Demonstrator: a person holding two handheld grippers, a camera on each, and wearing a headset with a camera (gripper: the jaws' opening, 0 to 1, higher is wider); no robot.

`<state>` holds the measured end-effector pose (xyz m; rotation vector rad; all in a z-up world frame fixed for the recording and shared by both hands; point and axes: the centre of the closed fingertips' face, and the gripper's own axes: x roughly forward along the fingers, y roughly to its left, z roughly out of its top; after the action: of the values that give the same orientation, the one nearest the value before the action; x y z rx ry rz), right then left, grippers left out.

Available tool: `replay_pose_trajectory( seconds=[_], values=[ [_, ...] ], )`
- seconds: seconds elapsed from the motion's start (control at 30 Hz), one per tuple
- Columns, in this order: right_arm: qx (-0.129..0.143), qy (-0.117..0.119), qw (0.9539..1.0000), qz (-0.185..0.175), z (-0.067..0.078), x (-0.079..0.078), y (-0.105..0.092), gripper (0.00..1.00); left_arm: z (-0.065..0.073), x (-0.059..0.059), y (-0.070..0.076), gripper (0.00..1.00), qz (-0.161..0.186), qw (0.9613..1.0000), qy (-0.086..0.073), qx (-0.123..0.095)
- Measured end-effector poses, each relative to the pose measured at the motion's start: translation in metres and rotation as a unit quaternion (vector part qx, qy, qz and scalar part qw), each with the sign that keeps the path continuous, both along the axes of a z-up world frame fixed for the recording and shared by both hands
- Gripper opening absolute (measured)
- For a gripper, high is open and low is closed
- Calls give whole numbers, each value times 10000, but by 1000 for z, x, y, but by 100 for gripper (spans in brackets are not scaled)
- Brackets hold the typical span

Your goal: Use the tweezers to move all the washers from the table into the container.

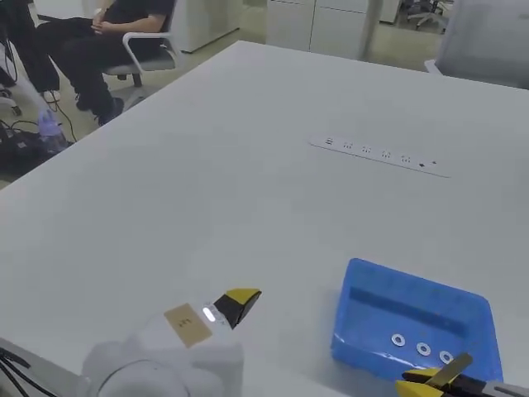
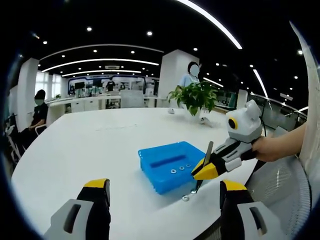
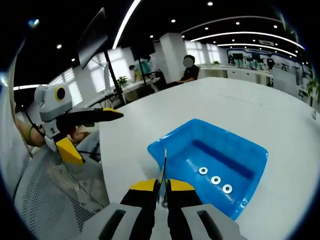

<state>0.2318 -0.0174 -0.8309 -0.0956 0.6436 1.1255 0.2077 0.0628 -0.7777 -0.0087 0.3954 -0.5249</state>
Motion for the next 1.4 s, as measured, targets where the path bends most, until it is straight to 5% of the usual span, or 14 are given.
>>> replay_pose_trajectory(
  seconds=[0.93, 1.4],
  values=[
    [-48, -267, 9993, 260, -2, -4, 1, 4, -4, -1, -1, 89, -40, 9999, 74, 84],
    [-272, -752, 9943, 698, -3, -13, 5, 3, -4, -2, 0, 88, -51, 9998, 84, 152]
  ],
)
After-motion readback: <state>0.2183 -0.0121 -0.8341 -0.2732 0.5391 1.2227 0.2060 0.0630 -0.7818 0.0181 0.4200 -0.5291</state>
